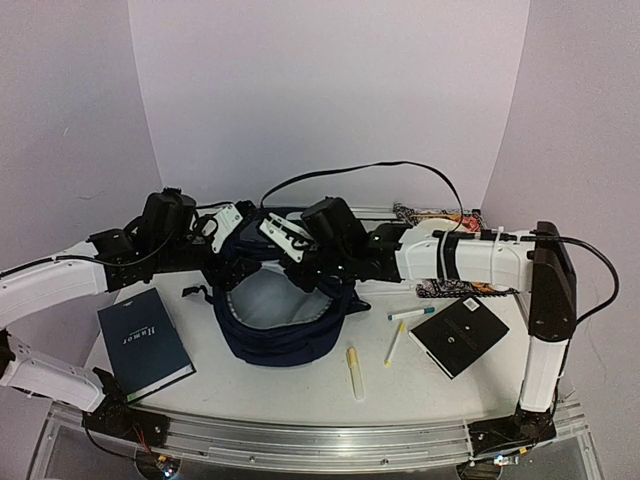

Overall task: Pack the student bag
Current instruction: Pass from the right arm to the left, then pick up the pen from the corner of the board.

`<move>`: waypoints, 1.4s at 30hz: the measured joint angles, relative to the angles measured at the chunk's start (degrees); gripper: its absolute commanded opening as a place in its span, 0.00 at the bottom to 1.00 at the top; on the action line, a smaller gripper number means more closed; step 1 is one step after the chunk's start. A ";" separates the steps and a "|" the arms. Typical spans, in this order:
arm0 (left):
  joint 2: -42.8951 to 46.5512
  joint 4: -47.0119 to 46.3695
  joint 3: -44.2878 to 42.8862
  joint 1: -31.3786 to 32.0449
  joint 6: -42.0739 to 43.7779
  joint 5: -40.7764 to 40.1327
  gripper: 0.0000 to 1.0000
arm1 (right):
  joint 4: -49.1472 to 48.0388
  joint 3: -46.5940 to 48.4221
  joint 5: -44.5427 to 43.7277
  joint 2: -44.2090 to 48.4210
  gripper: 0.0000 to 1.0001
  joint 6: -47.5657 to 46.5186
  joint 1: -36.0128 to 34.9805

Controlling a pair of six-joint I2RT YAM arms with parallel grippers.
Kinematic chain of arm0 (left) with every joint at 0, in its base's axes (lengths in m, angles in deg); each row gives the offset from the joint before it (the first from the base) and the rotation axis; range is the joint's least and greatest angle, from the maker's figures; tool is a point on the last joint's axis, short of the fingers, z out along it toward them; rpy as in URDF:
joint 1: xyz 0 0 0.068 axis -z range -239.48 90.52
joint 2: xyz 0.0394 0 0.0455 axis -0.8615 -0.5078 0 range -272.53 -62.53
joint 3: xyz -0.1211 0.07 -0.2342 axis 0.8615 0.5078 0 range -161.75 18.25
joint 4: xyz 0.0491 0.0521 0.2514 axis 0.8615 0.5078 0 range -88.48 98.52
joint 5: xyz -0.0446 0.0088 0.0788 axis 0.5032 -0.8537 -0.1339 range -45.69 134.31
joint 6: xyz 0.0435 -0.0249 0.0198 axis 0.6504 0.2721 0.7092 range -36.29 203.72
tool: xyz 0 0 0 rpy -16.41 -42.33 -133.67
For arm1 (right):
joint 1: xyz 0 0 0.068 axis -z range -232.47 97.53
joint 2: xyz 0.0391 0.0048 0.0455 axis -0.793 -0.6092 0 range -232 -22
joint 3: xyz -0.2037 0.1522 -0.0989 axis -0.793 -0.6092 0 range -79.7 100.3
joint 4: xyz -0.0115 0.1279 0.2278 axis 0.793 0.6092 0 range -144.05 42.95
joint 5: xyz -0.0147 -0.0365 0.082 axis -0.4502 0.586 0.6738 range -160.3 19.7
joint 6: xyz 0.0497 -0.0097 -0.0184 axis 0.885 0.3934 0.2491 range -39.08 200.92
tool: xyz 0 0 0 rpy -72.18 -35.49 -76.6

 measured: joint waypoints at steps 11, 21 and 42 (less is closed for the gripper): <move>-4.80 -0.71 -0.96 -4.03 11.12 9.89 0.82 | 0.67 -1.11 1.95 2.14 0.00 -2.01 1.16; -9.24 -2.89 -3.93 -4.79 11.16 12.52 0.31 | 0.77 -1.04 2.89 2.32 0.01 -2.02 2.31; -10.54 -9.83 -1.43 -3.27 -1.50 9.32 0.00 | 6.15 -1.46 -5.46 10.76 0.57 12.60 2.04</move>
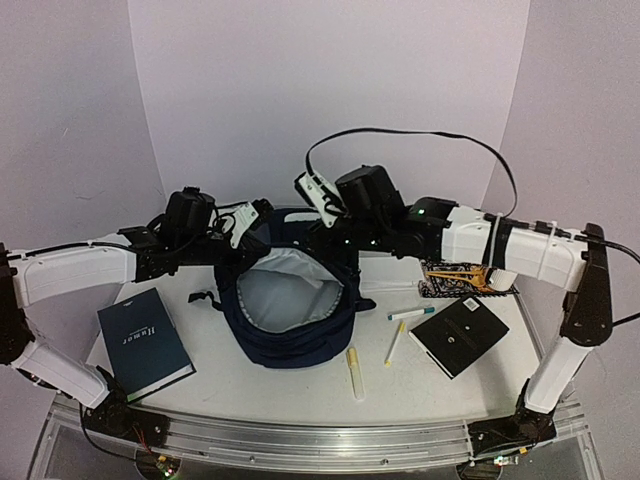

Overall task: Pack the student bag
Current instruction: Pick up the pen from the corner of the board.

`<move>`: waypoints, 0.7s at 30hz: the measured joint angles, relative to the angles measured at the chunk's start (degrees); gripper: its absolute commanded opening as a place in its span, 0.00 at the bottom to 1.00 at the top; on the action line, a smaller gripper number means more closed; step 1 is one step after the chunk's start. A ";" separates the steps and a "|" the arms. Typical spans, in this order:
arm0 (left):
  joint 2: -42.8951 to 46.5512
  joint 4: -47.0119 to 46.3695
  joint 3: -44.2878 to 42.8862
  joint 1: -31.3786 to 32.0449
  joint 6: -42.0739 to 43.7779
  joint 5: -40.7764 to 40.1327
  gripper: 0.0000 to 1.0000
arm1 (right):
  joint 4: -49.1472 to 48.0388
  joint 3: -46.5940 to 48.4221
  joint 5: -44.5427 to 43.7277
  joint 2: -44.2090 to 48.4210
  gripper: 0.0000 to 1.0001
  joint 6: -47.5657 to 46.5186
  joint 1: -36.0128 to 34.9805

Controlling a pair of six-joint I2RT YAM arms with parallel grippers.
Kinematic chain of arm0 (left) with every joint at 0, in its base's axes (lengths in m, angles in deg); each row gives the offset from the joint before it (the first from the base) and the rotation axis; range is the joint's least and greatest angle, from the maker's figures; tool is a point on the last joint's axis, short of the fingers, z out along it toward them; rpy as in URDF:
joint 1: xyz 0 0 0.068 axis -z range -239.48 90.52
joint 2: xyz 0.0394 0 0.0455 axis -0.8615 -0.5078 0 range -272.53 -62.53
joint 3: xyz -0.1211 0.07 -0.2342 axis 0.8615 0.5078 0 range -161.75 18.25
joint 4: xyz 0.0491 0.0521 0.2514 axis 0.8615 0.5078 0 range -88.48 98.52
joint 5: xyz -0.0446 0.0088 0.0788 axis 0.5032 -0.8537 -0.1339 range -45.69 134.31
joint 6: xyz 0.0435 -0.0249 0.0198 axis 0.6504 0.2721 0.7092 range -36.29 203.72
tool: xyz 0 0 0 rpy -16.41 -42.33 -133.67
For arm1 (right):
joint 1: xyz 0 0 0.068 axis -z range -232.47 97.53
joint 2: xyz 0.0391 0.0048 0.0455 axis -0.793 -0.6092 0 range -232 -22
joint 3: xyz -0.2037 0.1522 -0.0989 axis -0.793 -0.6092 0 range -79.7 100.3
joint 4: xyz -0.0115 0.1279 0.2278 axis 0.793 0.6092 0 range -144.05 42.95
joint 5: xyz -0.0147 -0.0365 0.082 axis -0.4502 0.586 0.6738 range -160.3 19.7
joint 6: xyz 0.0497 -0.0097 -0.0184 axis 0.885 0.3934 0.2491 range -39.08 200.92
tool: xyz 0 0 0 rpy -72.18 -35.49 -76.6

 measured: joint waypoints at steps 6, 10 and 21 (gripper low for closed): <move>0.65 -3.04 0.84 0.45 -5.83 -4.41 0.00 | 7.20 -3.38 -1.74 6.35 0.63 11.99 0.00; 1.00 -4.46 1.24 0.86 -8.78 -6.70 0.00 | 12.84 -6.64 -1.13 7.20 0.62 20.42 0.00; 4.36 -6.99 3.53 1.29 -12.67 -12.49 0.00 | 22.45 -15.95 1.94 5.24 0.59 37.70 -3.86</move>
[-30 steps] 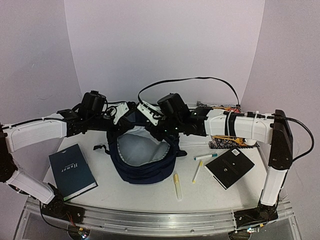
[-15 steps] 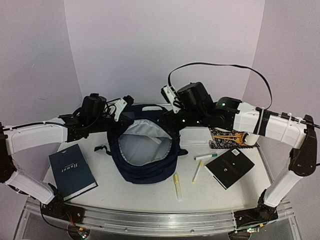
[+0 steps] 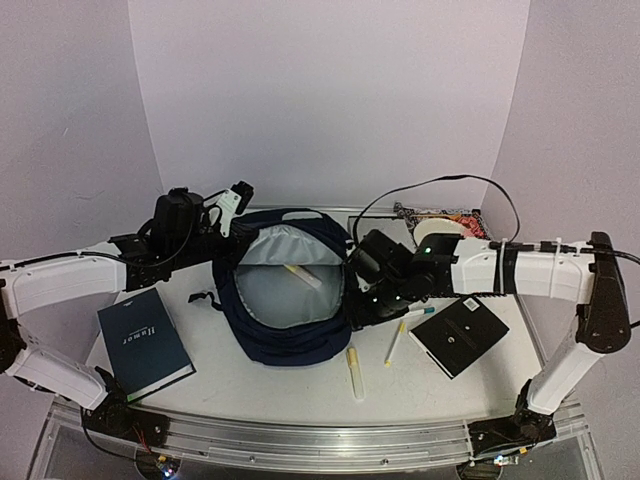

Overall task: Pack the student bag
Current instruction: Pick up the pen from the corner of the board.

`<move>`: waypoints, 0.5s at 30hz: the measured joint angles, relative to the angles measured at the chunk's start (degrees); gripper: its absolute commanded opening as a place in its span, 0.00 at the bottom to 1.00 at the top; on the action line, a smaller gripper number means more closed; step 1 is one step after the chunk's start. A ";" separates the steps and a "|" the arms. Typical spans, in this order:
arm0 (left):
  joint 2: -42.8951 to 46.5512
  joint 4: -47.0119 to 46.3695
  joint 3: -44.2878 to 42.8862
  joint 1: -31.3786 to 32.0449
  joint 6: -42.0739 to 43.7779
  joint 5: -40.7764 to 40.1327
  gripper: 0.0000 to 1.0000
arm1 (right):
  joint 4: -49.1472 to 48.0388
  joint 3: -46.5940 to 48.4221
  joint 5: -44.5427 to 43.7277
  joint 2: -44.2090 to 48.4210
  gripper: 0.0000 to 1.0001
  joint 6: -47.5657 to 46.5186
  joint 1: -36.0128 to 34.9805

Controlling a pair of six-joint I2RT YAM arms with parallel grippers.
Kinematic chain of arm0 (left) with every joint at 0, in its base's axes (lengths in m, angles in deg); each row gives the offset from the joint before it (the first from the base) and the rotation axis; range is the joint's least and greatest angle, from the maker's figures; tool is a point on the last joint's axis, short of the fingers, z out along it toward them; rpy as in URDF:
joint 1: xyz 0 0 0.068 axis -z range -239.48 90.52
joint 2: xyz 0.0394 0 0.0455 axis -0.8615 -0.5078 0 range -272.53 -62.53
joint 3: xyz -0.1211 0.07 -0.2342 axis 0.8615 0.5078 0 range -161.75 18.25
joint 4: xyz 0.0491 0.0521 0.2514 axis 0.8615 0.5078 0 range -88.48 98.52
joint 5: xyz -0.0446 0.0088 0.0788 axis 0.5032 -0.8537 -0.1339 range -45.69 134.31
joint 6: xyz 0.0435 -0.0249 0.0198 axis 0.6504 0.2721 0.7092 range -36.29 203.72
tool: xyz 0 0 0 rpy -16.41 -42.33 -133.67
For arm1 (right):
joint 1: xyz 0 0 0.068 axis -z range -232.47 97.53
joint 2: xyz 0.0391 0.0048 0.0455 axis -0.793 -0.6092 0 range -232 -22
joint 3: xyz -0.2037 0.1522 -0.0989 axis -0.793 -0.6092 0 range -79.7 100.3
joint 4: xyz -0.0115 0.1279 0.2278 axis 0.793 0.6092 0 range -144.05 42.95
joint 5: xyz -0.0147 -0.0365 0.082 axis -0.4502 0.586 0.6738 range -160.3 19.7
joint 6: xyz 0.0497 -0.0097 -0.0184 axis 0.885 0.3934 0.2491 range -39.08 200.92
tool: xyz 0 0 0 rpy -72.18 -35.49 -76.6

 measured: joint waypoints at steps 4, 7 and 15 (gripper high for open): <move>0.00 -0.04 0.15 0.00 -0.49 -0.24 0.00 | 0.21 -0.68 0.13 -3.60 0.58 4.27 -3.47; 0.00 -0.06 0.22 0.02 -0.78 -0.28 0.00 | 0.20 -1.50 -0.14 -6.04 0.56 7.35 -5.68; 0.00 -0.11 0.22 0.30 -1.69 -0.65 0.00 | 0.01 -4.11 -1.44 -11.53 0.50 12.70 -7.89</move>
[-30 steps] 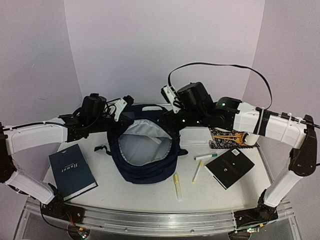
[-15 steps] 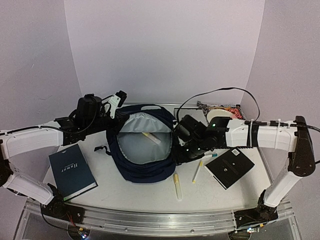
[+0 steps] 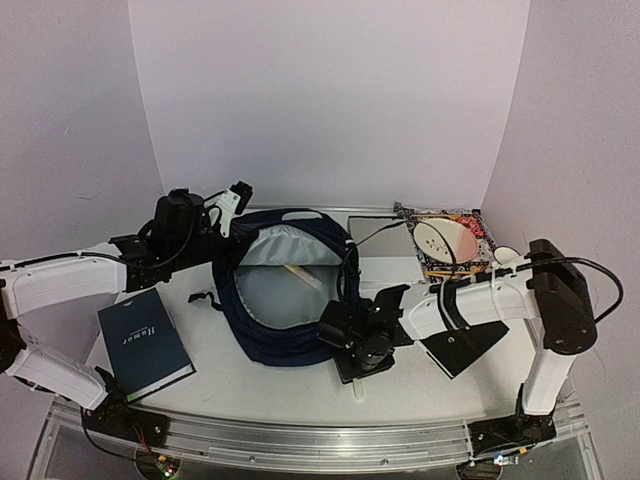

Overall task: Pack the student bag
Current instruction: Pick up the pen from the corner of the board.

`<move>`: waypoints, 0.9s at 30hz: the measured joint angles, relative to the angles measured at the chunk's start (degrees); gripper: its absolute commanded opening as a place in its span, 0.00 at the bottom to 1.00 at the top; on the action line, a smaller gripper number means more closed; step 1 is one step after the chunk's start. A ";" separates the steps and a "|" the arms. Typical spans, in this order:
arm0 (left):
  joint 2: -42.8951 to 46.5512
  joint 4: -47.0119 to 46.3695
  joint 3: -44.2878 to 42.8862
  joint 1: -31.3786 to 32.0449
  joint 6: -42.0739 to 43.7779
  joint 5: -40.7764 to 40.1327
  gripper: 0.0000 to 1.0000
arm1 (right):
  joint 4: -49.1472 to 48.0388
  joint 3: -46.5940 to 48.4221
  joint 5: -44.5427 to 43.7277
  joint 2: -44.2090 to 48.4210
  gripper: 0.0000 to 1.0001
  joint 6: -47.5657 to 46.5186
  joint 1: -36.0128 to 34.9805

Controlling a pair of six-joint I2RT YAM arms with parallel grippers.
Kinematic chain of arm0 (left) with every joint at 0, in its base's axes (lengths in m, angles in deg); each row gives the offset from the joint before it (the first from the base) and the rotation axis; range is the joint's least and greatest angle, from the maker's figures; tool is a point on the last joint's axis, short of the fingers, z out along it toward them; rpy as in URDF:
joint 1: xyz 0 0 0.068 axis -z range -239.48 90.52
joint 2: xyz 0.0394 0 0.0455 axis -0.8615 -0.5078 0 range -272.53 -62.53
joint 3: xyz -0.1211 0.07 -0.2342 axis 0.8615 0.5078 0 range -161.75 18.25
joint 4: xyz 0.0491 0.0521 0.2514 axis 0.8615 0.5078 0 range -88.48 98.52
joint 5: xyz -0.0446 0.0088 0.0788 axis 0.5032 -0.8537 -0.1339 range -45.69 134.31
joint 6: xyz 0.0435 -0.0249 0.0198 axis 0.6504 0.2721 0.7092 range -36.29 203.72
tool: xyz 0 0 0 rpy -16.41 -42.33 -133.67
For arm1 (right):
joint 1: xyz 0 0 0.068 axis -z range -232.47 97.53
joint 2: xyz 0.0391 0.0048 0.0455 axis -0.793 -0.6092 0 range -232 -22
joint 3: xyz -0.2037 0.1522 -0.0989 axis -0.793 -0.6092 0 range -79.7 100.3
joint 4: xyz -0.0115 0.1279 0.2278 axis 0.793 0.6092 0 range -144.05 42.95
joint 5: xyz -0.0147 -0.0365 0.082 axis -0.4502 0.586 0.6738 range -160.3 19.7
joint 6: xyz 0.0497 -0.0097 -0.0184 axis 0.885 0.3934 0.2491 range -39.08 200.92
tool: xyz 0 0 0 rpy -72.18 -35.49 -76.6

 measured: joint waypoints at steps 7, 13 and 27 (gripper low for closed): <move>0.02 0.00 0.02 0.08 0.02 -0.05 0.00 | -1.65 -0.49 -0.75 -3.36 0.26 1.36 0.00; 0.01 0.00 0.02 0.10 0.04 -0.07 0.00 | -2.99 -1.30 -1.74 -2.94 0.03 2.30 -0.40; 0.04 -0.31 0.06 0.12 0.11 -0.51 0.00 | 8.11 6.81 -12.66 3.36 0.00 -10.31 -2.72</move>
